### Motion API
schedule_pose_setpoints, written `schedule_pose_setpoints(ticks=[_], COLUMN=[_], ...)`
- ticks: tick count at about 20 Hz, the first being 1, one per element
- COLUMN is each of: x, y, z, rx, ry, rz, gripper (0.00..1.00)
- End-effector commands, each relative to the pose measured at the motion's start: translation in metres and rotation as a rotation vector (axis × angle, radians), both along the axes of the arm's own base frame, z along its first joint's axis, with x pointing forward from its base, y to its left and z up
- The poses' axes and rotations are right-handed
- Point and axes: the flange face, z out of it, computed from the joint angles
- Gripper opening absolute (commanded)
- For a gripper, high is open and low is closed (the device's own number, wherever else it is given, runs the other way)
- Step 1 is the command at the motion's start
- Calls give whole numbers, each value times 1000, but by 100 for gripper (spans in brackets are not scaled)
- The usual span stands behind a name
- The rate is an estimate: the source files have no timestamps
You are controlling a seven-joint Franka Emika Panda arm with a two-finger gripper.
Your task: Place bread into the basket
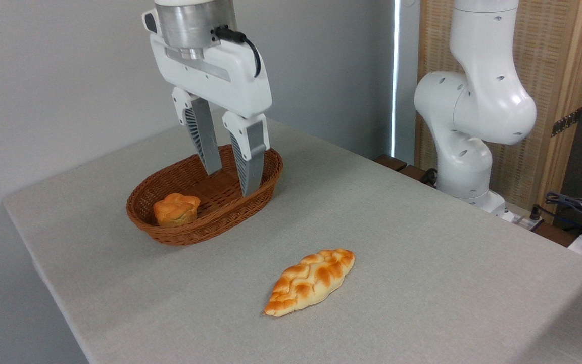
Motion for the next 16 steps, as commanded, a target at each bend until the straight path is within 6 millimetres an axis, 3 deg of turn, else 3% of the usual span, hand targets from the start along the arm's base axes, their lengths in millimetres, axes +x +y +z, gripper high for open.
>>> schedule_pose_setpoints(ticks=[1, 5, 8, 12, 16], x=[-12, -54, -72, -87, -92], y=[14, 42, 67, 83, 84], z=[-19, -39, -53, -86, -122], rx=[-6, -10, -20, -3, 17], ry=[14, -44, -28, 31, 38], rz=[-13, -113, -130, -107, -105], gripper=[100, 100, 100, 100, 100])
